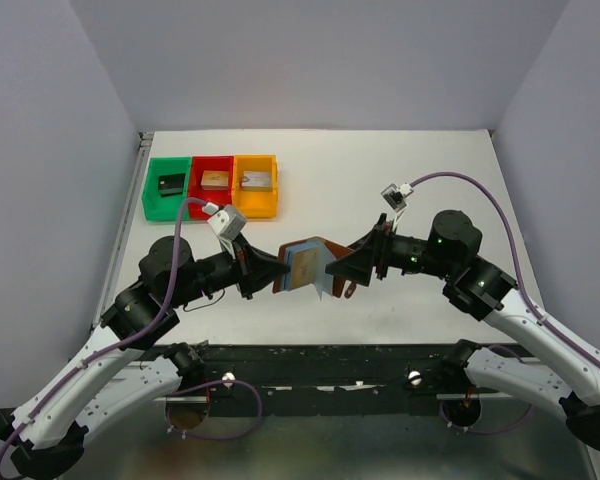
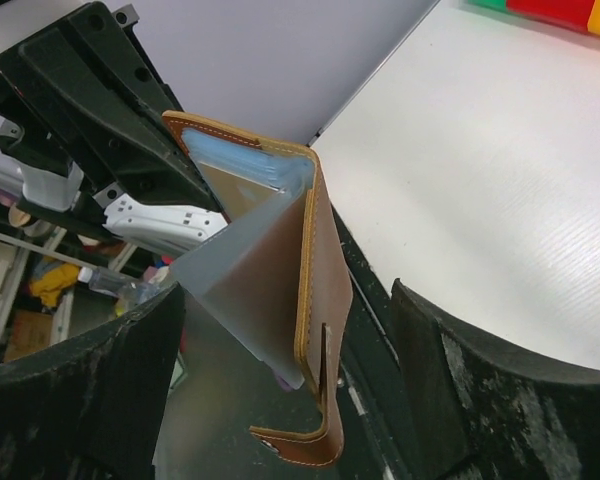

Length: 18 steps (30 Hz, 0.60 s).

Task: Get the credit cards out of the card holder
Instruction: Place the card holder at the center of the board.

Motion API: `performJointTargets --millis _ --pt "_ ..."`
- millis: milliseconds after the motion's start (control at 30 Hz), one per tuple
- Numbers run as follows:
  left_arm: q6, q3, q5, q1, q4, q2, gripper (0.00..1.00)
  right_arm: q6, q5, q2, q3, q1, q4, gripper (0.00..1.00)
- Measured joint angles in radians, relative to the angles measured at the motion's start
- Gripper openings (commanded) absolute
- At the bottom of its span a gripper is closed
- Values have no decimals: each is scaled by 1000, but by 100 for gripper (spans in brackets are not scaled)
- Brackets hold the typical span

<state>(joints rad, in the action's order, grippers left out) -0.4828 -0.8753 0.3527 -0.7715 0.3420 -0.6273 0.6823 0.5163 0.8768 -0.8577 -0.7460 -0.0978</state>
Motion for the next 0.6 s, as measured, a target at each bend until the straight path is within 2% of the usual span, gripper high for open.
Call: performJointTargets --millis 233,333,467,600 --pt "-4 0 -5 0 0 2 0 6 21 5 -5 0 18 95" --pt "-12 0 -6 0 -2 3 0 5 29 18 -15 0 21 92" --pt "-22 0 -6 0 -5 3 0 -2 33 45 -42 0 14 79" --pt "-30 0 -5 0 -25 1 0 -12 36 76 -71 0 -17 56"
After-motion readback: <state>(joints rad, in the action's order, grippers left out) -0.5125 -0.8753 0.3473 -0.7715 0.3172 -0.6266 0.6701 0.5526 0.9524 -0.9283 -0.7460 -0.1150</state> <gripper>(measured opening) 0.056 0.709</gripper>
